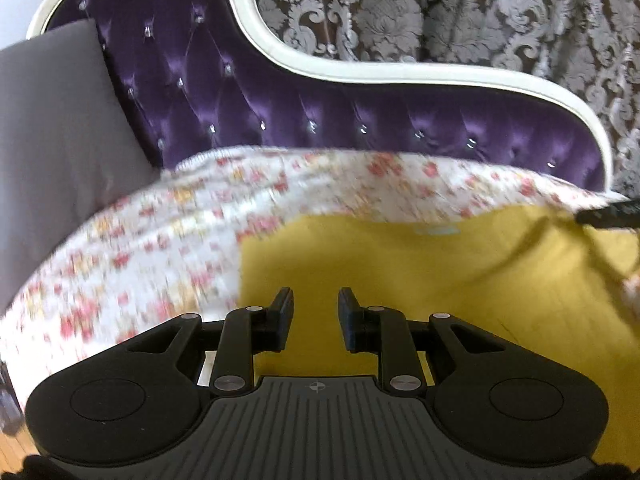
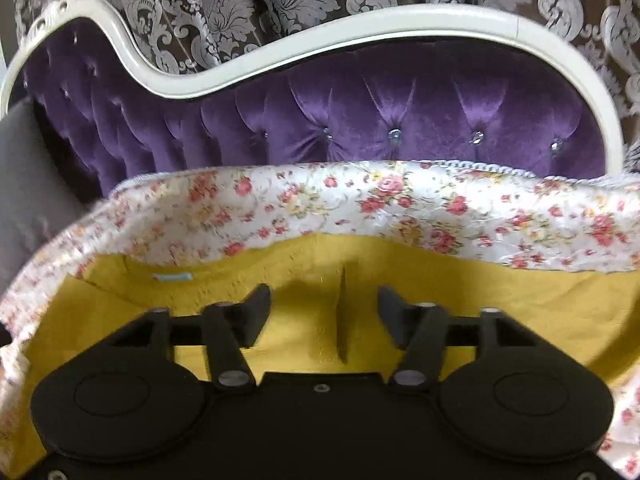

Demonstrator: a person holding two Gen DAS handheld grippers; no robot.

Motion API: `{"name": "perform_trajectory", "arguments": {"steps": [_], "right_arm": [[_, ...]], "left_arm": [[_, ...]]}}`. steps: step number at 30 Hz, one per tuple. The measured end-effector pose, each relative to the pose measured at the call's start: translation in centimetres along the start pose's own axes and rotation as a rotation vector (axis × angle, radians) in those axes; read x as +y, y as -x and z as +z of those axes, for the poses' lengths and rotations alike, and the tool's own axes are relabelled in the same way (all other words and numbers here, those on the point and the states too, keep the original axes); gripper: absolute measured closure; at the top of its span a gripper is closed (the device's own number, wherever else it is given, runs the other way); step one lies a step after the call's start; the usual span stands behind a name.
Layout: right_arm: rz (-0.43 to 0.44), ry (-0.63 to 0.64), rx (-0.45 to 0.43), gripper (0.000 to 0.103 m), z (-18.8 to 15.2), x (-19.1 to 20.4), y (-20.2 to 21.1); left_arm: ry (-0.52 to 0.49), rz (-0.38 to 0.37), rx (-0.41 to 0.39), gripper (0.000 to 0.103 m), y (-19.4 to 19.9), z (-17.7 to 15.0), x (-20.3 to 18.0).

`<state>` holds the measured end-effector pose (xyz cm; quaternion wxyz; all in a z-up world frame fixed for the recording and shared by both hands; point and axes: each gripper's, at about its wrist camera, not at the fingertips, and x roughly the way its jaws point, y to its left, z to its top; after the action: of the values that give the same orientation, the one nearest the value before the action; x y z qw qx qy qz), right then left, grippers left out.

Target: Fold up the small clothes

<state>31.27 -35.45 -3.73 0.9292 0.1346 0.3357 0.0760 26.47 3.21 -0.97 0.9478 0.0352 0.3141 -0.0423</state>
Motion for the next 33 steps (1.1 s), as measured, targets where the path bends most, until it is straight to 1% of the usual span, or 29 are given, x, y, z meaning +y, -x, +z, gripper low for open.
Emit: {"name": "perform_trajectory", "arguments": {"steps": [2, 5, 7, 10, 12, 14, 16, 19, 20, 21, 22, 23, 24, 26, 27, 28, 30, 31, 32, 33], "right_arm": [[0.001, 0.014, -0.003, 0.038, 0.4, 0.0, -0.6], [0.015, 0.013, 0.005, 0.038, 1.0, -0.2, -1.7], [0.031, 0.001, 0.025, 0.038, 1.3, -0.5, -2.8], [0.025, 0.011, 0.061, 0.038, 1.2, -0.5, -3.9], [0.035, 0.011, 0.078, 0.038, 0.7, -0.5, -4.0], [0.033, 0.029, 0.080, 0.039, 0.1, -0.2, -3.5], [0.028, 0.064, 0.076, 0.043, -0.6, 0.1, -2.7], [0.032, 0.082, 0.091, 0.053, -1.7, 0.5, -2.0], [0.030, 0.085, 0.103, 0.060, -2.0, 0.6, -2.1], [0.025, 0.092, 0.105, 0.073, -2.2, 0.7, -2.2], [0.016, 0.106, 0.101, 0.080, -2.3, 0.9, -2.2], [0.025, 0.116, 0.105, 0.085, -2.4, 1.1, -2.2], [0.039, 0.117, 0.106, 0.087, -2.3, 1.3, -2.1], [0.040, 0.132, 0.081, 0.087, -2.2, 1.9, -0.8], [0.024, 0.154, 0.059, 0.087, -2.2, 2.2, 0.3], [0.003, 0.171, 0.056, 0.087, -2.3, 2.4, 1.1], [-0.038, 0.170, 0.089, 0.087, -2.6, 1.8, 2.1], [-0.047, 0.155, 0.121, 0.086, -2.9, 1.2, 2.3], [-0.045, 0.146, 0.163, 0.084, -3.2, 0.8, 2.1], [-0.049, 0.143, 0.202, 0.076, -3.5, 0.4, 1.8]], "left_arm": [[-0.011, 0.019, 0.009, 0.079, -1.7, 1.0, 0.0], [-0.012, 0.024, 0.045, 0.079, -4.5, 1.8, 0.1], [-0.006, 0.034, 0.070, 0.079, -5.9, 1.7, 0.4], [0.004, 0.051, 0.105, 0.079, -7.7, 1.3, 0.4], [0.023, 0.054, 0.132, 0.079, -8.5, 0.8, 0.7], [0.043, 0.050, 0.129, 0.079, -8.6, 0.4, 1.0], [0.075, 0.040, 0.133, 0.079, -8.7, 0.5, 1.4], [0.141, 0.021, 0.147, 0.078, -8.9, 0.5, 2.1], [0.159, 0.018, 0.151, 0.078, -9.0, 0.6, 2.3], [0.169, 0.019, 0.152, 0.078, -8.9, 0.6, 2.3], [0.169, 0.023, 0.152, 0.078, -8.9, 0.7, 2.2], [0.165, 0.028, 0.151, 0.078, -8.9, 0.7, 2.1], [0.159, 0.034, 0.149, 0.078, -8.9, 0.7, 2.0], [0.155, 0.038, 0.149, 0.078, -8.8, 0.8, 1.8], [0.159, 0.035, 0.149, 0.078, -8.8, 0.8, 1.8], [0.165, 0.032, 0.151, 0.078, -8.8, 0.9, 1.9], [0.180, 0.024, 0.155, 0.078, -8.7, 1.0, 2.2], [0.184, 0.022, 0.158, 0.078, -8.6, 1.1, 2.3], [0.186, 0.021, 0.160, 0.078, -8.5, 1.1, 2.3], [0.186, 0.023, 0.165, 0.079, -8.3, 1.2, 2.3]]}}
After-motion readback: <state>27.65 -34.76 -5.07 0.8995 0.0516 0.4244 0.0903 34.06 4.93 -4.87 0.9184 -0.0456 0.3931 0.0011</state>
